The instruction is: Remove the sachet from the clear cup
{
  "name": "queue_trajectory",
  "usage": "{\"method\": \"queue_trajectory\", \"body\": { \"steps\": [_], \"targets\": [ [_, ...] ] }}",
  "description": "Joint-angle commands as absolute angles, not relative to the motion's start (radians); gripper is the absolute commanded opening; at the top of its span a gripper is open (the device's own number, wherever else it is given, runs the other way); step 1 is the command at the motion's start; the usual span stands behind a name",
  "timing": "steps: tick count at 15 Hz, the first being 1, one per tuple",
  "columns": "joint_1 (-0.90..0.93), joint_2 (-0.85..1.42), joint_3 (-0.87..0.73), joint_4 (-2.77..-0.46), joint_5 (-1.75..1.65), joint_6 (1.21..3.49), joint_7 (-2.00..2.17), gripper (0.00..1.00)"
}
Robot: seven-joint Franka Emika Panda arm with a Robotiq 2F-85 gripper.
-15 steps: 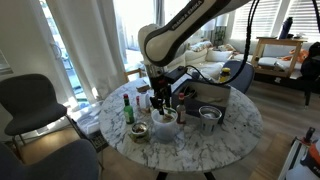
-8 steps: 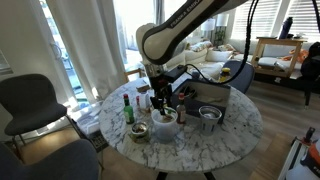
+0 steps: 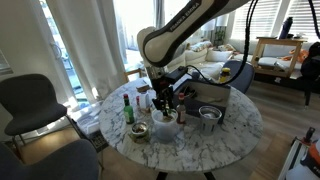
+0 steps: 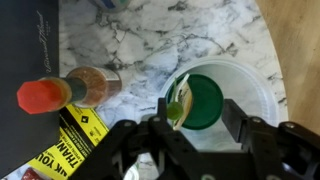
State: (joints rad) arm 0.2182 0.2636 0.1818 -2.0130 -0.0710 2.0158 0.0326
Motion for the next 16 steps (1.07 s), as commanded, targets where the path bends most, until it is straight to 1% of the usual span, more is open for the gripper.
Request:
{"method": "queue_trajectory", "body": {
  "steps": [1,2,3,4,5,7,8,9,11,13,16],
  "targets": [
    [0.219,0.292,0.174,-1.987,-0.087,1.996,0.034,0.55],
    [0.22,0.296,0.173,-1.984,-0.088,1.997,0.034,0.41],
    [0.221,0.299,0.173,-1.98,-0.091,1.996,0.035,0.32],
    [0.222,0.302,0.173,-1.975,-0.093,1.996,0.035,0.26],
    [0.223,0.305,0.173,-1.972,-0.096,1.995,0.036,0.15],
    [0.226,0.309,0.173,-1.964,-0.107,1.992,0.037,0.02],
    [0.228,0.308,0.174,-1.96,-0.113,1.987,0.038,0.0],
    [0.232,0.301,0.178,-1.957,-0.117,1.982,0.035,0.04],
    [0.243,0.256,0.195,-1.963,-0.121,1.972,0.016,0.04],
    [0.251,0.188,0.221,-1.978,-0.111,1.952,-0.028,0.04],
    [0.257,0.042,0.253,-2.001,-0.083,1.841,-0.074,0.04]
  ]
}}
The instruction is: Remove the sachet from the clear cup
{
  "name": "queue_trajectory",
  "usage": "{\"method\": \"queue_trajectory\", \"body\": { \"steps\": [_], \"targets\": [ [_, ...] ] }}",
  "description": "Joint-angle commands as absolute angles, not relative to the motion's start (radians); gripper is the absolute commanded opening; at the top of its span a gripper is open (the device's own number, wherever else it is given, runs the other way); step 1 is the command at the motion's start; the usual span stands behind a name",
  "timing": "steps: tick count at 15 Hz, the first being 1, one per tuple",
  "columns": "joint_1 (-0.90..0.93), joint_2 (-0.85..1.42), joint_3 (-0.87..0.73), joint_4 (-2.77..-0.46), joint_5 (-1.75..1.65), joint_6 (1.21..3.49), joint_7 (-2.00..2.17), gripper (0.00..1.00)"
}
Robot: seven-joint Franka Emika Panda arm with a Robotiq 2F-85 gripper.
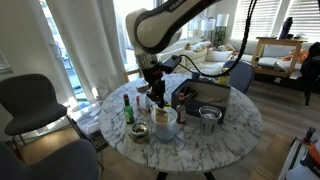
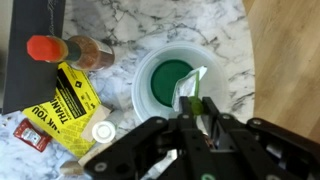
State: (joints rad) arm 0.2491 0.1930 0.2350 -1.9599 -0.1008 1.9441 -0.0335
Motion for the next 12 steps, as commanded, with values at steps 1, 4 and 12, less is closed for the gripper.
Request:
{"method": "queue_trajectory", "body": {
  "steps": [1,4,12],
  "targets": [
    [0.256,-0.003,0.255,-1.999,-0.078,1.795,-0.066,0.04],
    [0.239,-0.17,0.238,-2.018,-0.11,1.74,0.055,0.04],
    [0.139,-0.327,0.15,-2.078,-0.1,1.785,0.074,0.04]
  ]
}}
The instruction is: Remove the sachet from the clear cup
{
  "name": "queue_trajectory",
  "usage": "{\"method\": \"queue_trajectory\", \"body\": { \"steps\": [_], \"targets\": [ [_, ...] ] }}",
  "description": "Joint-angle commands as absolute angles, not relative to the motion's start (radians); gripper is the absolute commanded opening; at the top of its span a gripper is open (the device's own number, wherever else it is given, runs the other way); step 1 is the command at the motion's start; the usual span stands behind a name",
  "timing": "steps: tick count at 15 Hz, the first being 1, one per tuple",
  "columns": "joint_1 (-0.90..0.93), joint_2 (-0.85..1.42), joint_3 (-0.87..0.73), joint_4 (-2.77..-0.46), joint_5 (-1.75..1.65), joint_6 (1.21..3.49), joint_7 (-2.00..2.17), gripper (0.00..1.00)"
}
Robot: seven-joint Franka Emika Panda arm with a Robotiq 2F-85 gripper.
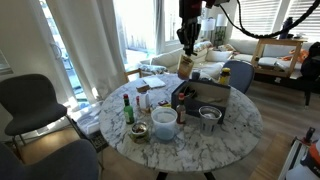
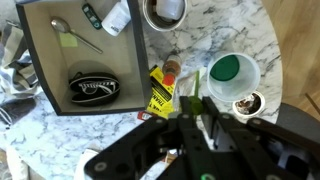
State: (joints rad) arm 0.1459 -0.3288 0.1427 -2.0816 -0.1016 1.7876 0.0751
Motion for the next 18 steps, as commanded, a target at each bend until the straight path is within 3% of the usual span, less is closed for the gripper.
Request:
{"method": "queue_trajectory", "body": {
  "steps": [1,7,10,11,12,16,17,18],
  "targets": [
    [0.136,-0.319,0.152,-2.082,-0.1,1.799,0.082,0.04],
    [0.057,-0.299,0.095,-2.062,-0.217,2.055,0.072,0.04],
    [0.039,-0.237,0.032,-1.96,-0.079,1.99,0.042,0.04],
    [0.038,-0.285,0.06,-2.028,-0.146,2.034,0.065,0.04],
    [0.032,-0.276,0.049,-2.013,-0.136,2.032,0.053,0.17],
    [0.035,-0.274,0.061,-2.015,-0.139,2.032,0.057,0.17],
    [0.035,-0.274,0.062,-2.015,-0.139,2.032,0.057,0.04],
    [0.03,-0.24,0.064,-1.992,-0.137,2.044,0.088,0.04]
  ]
}}
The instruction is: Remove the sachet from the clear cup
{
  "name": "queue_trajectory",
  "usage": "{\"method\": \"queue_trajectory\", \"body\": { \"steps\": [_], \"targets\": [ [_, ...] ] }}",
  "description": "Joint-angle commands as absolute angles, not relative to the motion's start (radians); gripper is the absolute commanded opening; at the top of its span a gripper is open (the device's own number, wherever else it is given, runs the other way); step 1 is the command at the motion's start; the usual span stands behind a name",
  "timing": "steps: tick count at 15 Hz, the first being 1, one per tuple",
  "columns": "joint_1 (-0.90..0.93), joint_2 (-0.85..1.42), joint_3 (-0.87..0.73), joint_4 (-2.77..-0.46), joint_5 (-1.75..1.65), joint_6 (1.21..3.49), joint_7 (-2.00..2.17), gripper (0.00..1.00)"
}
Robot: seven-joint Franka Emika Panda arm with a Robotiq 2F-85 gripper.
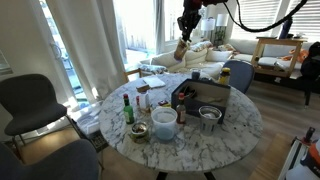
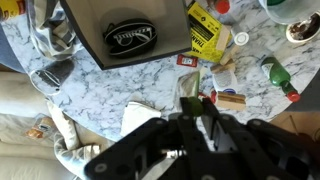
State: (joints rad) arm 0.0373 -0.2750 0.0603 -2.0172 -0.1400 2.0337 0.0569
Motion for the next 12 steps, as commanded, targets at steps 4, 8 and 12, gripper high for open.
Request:
{"method": "queue_trajectory", "body": {
  "steps": [4,8,12],
  "targets": [
    [0.028,-0.047,0.063,-1.834,-0.116,2.052,0.152,0.04],
    [0.039,0.15,0.055,-1.639,-0.074,1.973,0.183,0.04],
    [0.035,0.29,0.038,-1.522,-0.021,1.934,0.223,0.04]
  ]
}}
